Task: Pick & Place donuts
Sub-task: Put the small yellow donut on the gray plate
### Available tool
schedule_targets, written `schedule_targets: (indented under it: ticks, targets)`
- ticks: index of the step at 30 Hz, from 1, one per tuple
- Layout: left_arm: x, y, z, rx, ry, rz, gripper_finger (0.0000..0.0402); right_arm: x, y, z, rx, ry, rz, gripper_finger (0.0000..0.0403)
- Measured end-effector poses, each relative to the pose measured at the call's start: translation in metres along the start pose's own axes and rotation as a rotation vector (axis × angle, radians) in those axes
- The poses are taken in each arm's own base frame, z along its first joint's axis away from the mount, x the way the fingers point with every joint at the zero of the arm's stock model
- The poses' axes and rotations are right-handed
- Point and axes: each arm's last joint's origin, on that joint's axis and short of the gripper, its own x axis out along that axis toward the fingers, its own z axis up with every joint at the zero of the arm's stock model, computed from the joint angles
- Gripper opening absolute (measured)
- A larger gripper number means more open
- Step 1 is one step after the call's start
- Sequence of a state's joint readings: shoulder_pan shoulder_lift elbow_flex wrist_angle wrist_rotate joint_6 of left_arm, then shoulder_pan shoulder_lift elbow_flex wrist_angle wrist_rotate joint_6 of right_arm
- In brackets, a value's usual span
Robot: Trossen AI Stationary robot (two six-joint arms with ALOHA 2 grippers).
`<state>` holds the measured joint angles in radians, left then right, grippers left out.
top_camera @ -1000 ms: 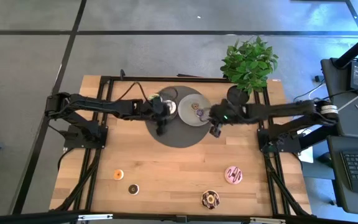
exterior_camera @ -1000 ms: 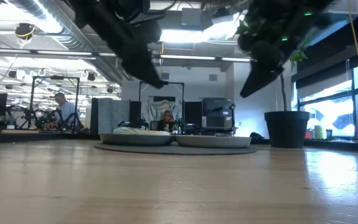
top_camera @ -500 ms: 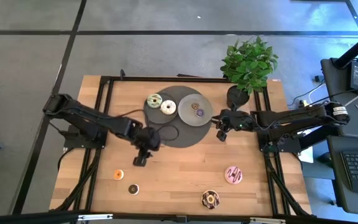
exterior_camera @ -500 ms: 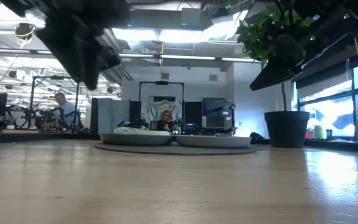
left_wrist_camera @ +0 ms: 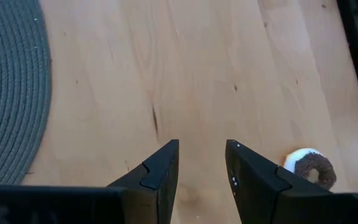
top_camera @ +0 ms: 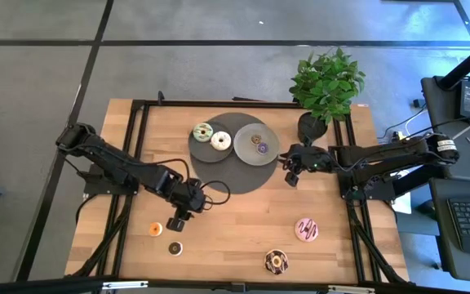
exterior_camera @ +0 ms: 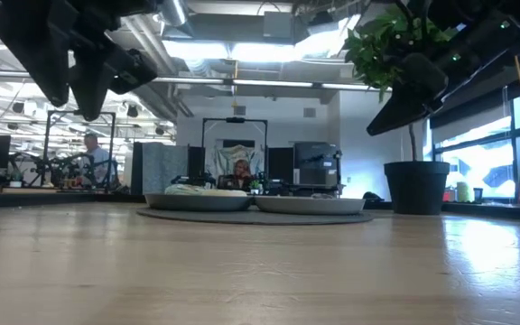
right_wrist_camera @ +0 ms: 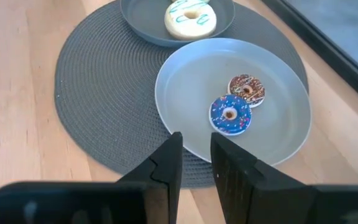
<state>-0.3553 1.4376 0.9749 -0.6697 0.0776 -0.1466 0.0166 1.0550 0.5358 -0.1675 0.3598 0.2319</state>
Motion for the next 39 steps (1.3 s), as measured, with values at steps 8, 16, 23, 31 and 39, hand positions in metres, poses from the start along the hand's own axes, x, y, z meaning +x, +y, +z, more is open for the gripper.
schedule_targets:
  ticks: [8,16,23,31,39]
  targets:
    - [0.000,0.000,0.005,-0.094,-0.047,-0.006,0.0127,0.000,-0.001,-0.005,-0.010,0.047,0.003,0.0086]
    - [-0.002,-0.001,0.016,-0.098,-0.166,-0.022,0.0128,0.000,0.000,-0.003,-0.010,0.030,0.006,0.0086]
    - [-0.003,-0.002,0.022,-0.090,-0.224,-0.038,0.0130,0.001,-0.001,0.001,-0.045,-0.005,-0.008,0.0086]
    - [-0.001,-0.001,0.013,-0.199,-0.135,0.002,0.0189,0.002,-0.007,0.007,-0.014,-0.059,-0.047,0.0086]
    - [-0.001,-0.006,0.012,-0.336,-0.132,-0.010,0.0236,0.004,-0.013,0.008,0.006,-0.057,-0.068,0.0086]
